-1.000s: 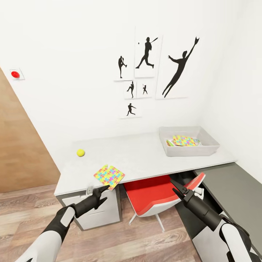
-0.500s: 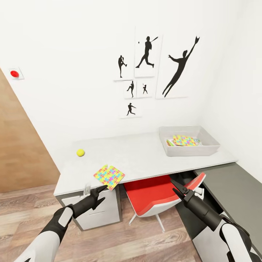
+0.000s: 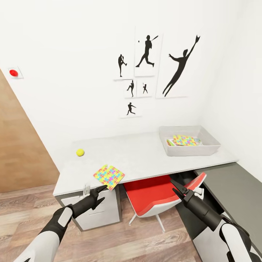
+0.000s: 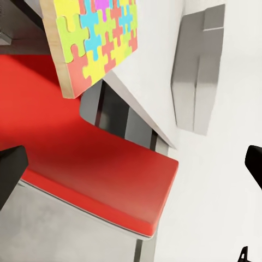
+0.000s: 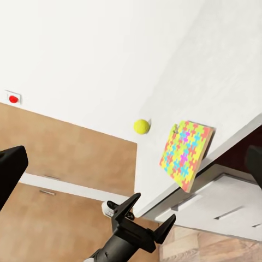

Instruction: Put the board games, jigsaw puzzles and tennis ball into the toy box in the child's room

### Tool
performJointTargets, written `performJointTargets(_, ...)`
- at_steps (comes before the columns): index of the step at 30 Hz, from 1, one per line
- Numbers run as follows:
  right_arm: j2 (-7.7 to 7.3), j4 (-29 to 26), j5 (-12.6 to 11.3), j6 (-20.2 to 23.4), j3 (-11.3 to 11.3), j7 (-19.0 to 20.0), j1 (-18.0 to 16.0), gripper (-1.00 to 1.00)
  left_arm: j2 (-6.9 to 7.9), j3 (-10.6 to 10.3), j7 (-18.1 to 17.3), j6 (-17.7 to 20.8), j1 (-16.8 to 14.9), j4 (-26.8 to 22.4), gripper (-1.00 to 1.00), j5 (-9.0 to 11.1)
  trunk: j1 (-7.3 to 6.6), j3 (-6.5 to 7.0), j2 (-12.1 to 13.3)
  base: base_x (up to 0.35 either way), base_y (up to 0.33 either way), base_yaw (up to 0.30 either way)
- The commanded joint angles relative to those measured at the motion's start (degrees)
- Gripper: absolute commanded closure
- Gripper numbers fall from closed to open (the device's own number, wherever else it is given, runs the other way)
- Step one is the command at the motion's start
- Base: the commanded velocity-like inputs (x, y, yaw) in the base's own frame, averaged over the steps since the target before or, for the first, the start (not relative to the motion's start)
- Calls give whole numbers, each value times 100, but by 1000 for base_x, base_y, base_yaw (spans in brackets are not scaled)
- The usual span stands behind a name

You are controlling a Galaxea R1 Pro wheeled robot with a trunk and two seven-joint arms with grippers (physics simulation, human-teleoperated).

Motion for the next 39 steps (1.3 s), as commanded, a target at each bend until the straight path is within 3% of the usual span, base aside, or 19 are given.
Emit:
performJointTargets(1, -2, -1, -13, 39, -8, 8, -5, -100, -3, 23, -9, 33, -5, -1, -100, 6, 25, -28, -51, 0, 0, 0)
performJointTargets(18, -25, -92, -34, 163, -4, 103, -5, -100, 13, 25, -30, 33, -5, -1, -100, 6, 398, -333, -733, 0, 0, 0)
performJointTargets(27, -22, -272, -60, 904, -80, 648, -5, -100, 21, 18, -32, 32, -4, -1, -100, 6, 596, -495, -1094, 0, 0, 0)
performJointTargets(35, -24, -305, -88, 1095, -113, 1152, 9, -100, 16, 19, -36, 18, -5, -1, -100, 6, 771, -638, -1415, 0, 0, 0)
performJointTargets(39, -12, -307, -91, 1197, -306, 1448, 1, -100, 15, 20, -34, 5, -5, -1, -100, 6, 859, -710, -1575, 0, 0, 0)
